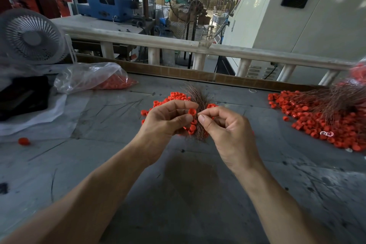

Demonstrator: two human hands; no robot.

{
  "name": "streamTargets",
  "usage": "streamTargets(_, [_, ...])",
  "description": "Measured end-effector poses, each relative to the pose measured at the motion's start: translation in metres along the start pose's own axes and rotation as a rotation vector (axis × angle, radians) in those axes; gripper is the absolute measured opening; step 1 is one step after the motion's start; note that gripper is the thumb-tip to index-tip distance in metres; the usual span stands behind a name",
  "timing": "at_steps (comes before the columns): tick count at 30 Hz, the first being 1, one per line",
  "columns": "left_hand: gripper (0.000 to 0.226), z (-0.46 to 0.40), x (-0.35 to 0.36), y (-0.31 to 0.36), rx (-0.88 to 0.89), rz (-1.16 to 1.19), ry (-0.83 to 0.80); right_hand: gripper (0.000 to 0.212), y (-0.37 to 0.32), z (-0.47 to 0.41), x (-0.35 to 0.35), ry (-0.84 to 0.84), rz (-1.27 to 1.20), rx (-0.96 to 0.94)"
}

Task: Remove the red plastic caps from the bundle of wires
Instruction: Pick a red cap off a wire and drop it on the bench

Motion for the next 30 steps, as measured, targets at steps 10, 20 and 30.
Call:
streamTargets(10, [0.027,-0.0007,0.001,-0.0005,0.004,-0.048,0.033,0.012,-0.0021,-0.0002,-0.0005,0.008,0.039,0.009])
streamTargets(20, [0.027,-0.0016,-0.0012,-0.0005,-0.032,0.008,0.056,0.014,-0.0032,-0.0003,-0.001,0.029,0.017,0.034])
streamTargets(30, [0.026,-0.0017,-0.0016,0.001,-0.054,0.045,0.073,0.015,-0.0043,0.0004,-0.0003,0.034,0.032,0.03])
Point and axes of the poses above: each hand's wrist, its own z-axis away from the middle knuckle, its own x-axis out of the palm, y = z × x, the point moved 1 cm from there along -z, towards the middle knuckle, and after that the axes turned 3 degrees about -z, right-handed, at the moved point
